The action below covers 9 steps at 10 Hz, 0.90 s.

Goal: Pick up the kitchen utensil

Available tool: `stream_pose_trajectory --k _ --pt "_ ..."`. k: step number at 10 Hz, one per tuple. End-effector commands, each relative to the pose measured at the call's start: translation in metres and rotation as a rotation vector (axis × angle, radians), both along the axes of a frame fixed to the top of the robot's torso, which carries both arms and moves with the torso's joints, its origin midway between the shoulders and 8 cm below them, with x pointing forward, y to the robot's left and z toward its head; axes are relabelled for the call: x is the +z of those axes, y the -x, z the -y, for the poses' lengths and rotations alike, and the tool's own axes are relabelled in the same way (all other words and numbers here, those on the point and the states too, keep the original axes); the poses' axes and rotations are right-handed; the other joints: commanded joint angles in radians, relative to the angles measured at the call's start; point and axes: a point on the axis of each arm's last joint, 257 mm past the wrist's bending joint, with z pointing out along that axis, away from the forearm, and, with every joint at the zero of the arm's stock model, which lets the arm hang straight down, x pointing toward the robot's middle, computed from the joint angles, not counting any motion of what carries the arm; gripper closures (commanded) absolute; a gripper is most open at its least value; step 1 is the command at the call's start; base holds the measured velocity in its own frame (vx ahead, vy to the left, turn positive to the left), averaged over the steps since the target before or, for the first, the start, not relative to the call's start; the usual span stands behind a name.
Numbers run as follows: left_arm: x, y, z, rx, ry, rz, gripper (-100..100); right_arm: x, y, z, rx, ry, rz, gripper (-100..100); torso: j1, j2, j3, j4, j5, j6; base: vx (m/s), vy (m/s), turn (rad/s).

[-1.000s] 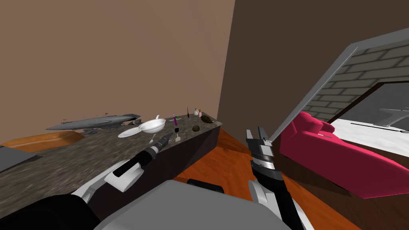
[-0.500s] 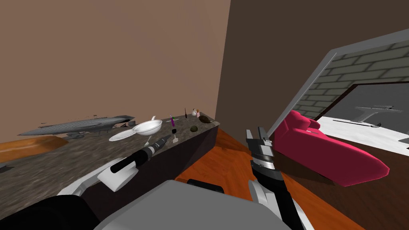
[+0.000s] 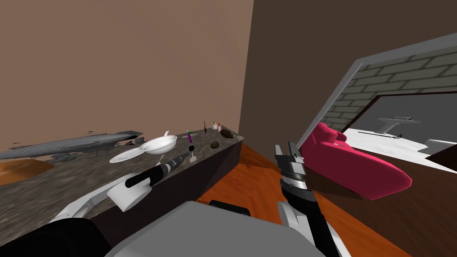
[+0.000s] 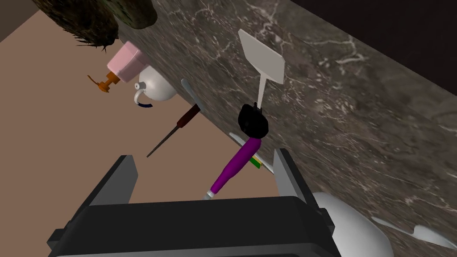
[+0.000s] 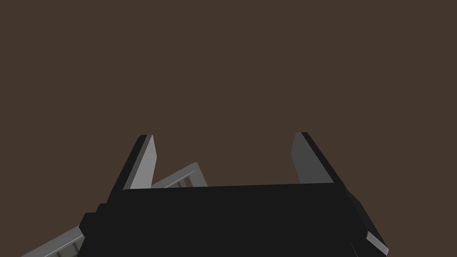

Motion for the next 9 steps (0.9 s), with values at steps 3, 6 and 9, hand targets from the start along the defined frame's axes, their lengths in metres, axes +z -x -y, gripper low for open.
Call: stream_pose_trajectory --k 3,6,9 --pt "-0.015 0.013 -0.015 0.022 -0.034 -0.099 -100 0.0 0.0 0.0 0.0 0.0 0.0 0 0.0 0.0 0.0 0.0 0.0 0.0 0.042 0.014 -0.067" --pt "-0.032 0.029 -0.03 0.045 -0.065 -0.212 -100 0.0 0.0 0.0 0.0 0.0 0.0 0 0.0 -0.001 -0.001 0.0 0.0 0.0 0.057 0.016 -0.092" --pt "-0.048 0.048 -0.042 0.07 -0.085 -0.326 -100 0.0 0.0 0.0 0.0 0.0 0.0 0 0.001 -0.003 -0.002 -0.001 0.0 -0.001 0.082 0.032 -0.108"
